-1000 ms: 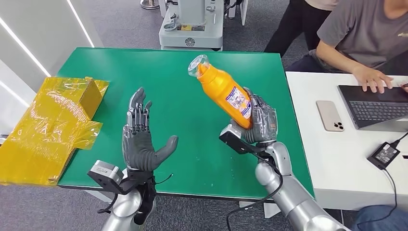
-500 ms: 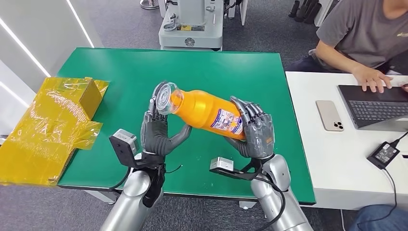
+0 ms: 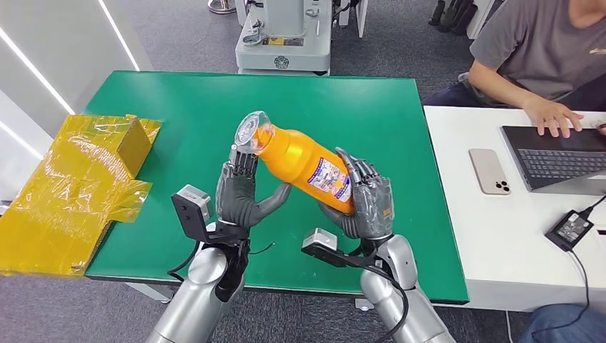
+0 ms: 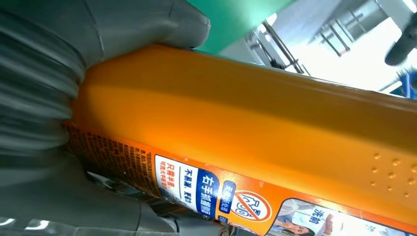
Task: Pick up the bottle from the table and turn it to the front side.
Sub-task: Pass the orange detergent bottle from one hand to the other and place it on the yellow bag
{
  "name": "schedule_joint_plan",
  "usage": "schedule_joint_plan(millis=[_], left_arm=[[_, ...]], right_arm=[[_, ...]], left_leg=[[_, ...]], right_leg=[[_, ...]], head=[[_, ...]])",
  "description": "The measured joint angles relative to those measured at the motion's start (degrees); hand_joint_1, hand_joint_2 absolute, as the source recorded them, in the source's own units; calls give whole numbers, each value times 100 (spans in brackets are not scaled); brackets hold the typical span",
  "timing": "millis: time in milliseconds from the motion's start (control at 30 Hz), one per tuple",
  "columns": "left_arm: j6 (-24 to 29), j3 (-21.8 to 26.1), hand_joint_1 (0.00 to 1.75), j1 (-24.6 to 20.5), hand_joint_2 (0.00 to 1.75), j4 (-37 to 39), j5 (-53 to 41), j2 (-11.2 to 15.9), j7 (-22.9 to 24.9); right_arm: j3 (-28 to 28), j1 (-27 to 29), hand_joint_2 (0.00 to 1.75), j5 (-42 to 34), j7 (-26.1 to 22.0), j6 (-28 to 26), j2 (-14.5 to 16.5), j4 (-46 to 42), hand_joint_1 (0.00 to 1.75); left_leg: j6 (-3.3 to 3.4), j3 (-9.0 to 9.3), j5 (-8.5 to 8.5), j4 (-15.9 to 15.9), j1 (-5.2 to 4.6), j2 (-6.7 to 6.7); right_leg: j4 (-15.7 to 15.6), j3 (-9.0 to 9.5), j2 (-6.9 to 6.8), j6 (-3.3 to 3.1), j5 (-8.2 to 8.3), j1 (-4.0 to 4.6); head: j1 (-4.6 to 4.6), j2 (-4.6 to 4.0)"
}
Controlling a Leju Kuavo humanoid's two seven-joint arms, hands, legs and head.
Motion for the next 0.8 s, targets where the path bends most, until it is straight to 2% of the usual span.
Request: schedule_joint_plan(millis=[100, 367, 800], left_arm=[[-13, -3, 0, -10, 175, 40, 36, 27, -98], [-44, -5, 0, 1, 175, 38, 16, 62, -111], [-151, -5, 0, 35, 175, 40, -19, 96, -162]], right_arm=[[402, -135, 175, -134, 412, 453, -64, 265, 175], [693, -299, 175, -216, 492, 1051, -128, 566, 175], [764, -379, 175, -124, 280, 1234, -141, 679, 175]], left_leg=[[0, 0, 0, 0, 0, 0], [0, -2, 0, 0, 0, 0], [0, -1, 0, 0, 0, 0]], right_leg=[[0, 0, 1, 0, 0, 0], [0, 0, -1, 0, 0, 0], [0, 0, 0, 0, 0, 0]], head=[[0, 0], [2, 0], [1, 0]])
